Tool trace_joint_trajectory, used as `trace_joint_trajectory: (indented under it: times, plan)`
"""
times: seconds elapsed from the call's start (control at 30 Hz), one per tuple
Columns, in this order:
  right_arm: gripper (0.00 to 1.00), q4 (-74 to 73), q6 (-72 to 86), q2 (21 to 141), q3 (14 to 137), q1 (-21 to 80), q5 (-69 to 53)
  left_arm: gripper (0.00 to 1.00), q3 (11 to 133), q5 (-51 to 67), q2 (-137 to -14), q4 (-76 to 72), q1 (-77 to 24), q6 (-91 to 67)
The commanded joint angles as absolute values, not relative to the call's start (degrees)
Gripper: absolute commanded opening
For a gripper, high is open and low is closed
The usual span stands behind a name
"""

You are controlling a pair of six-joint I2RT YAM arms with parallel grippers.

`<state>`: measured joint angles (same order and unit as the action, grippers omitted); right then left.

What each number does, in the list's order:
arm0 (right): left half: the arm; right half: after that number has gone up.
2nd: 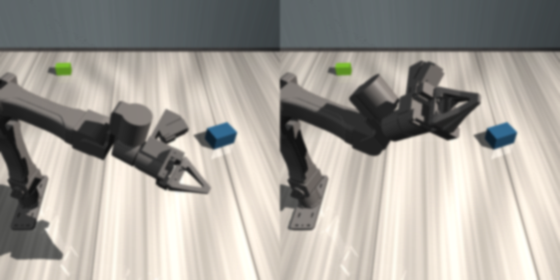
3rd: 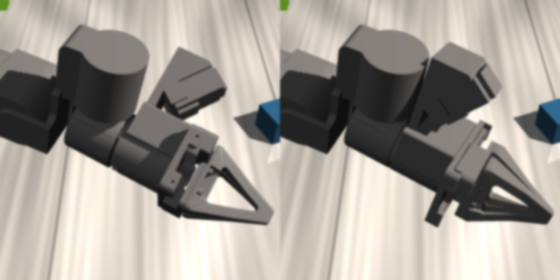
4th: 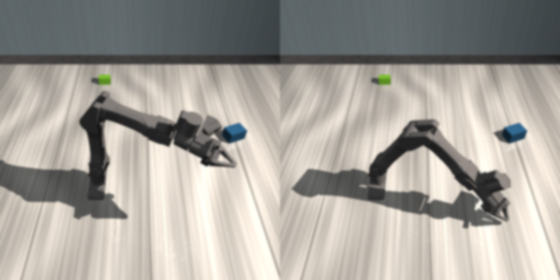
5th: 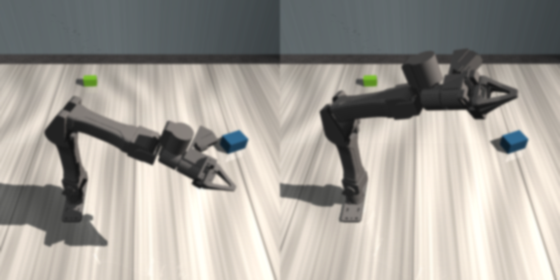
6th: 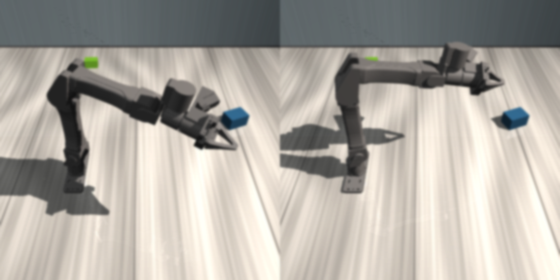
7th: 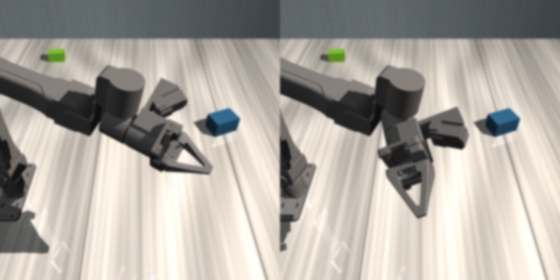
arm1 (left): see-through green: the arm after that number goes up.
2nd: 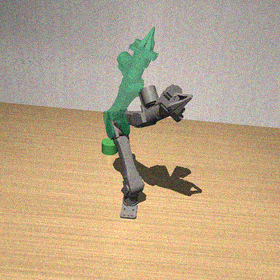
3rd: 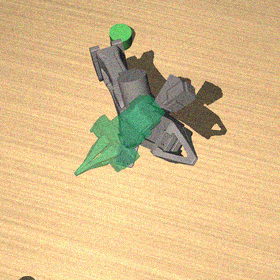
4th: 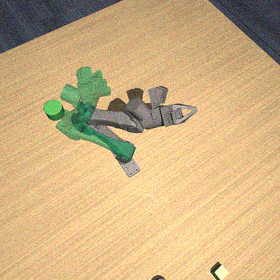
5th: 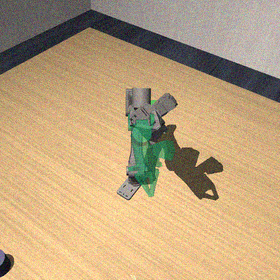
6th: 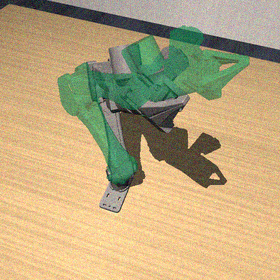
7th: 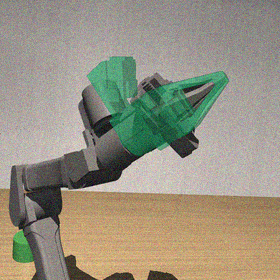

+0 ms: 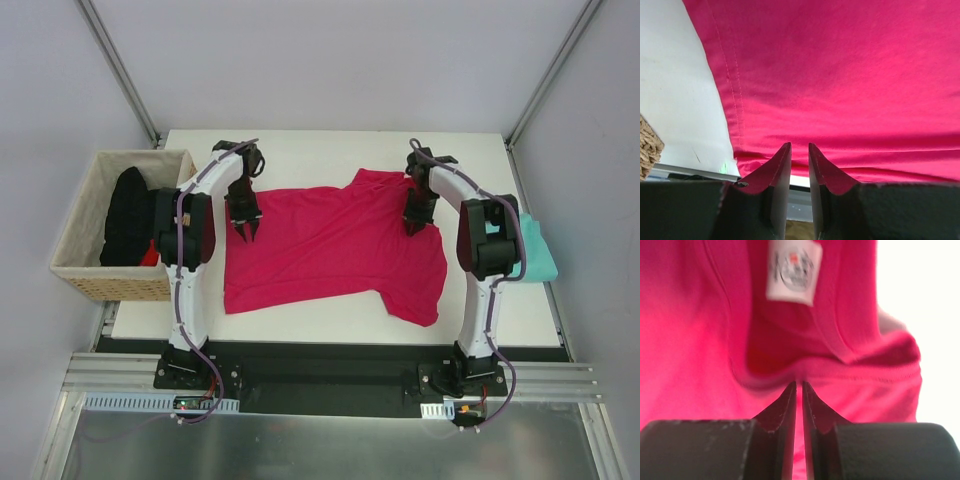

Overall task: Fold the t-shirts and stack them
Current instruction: Flatten out the tshirt

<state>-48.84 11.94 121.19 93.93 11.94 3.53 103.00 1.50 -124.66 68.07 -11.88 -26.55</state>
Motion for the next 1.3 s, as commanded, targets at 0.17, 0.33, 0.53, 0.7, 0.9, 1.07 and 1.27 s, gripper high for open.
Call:
trace_joint_trajectory:
  times: [0.17, 0.33, 0.53, 0.7, 0.9, 1.07, 1.27]
  plan:
    - [0.12, -52.1, 12.7, 128.8, 105.7, 10.9, 3.3, 0.2, 111.4, 2.0, -125.3, 74.4, -11.6, -24.7]
    - [0.13, -51.6, 12.7, 131.4, 110.8, 9.1, 2.9, 0.2, 111.2, 1.4, -123.1, 75.5, -11.6, -24.8]
    - [0.14, -51.7, 12.6, 135.6, 117.9, 5.9, 3.0, 0.2, 109.5, 1.0, -120.9, 75.8, -11.6, -24.9]
    - [0.16, -50.9, 11.6, 136.5, 120.2, 4.1, 2.4, 0.2, 108.6, 1.1, -120.3, 75.8, -11.6, -25.3]
    - [0.21, -50.0, 11.1, 129.8, 117.9, 3.8, 1.1, 0.2, 105.4, 2.1, -119.9, 73.3, -11.7, -25.4]
    - [0.24, -49.2, 10.5, 122.3, 117.9, 4.0, 1.1, 0.2, 105.6, 3.2, -122.3, 71.9, -11.8, -24.7]
    - [0.23, -49.0, 9.4, 114.9, 119.0, 4.5, 1.1, 0.19, 107.8, 4.5, -125.0, 70.8, -12.3, -24.3]
